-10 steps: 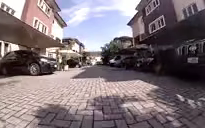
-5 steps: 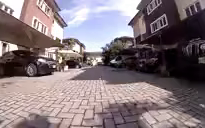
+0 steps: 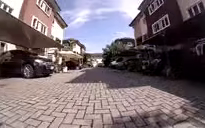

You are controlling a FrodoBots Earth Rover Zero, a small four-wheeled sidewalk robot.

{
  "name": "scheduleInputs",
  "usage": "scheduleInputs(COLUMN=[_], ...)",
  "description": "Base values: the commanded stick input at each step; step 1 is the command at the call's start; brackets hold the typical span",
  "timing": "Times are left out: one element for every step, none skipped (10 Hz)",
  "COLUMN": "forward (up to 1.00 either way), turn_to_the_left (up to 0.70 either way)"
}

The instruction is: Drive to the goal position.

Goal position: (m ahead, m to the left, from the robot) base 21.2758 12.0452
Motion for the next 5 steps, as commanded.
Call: scheduleInputs(forward=[0.69,0.69,0.69,0.69,0.69], turn_to_the_left=[0.03,0.03,0.03,0.03,0.03])
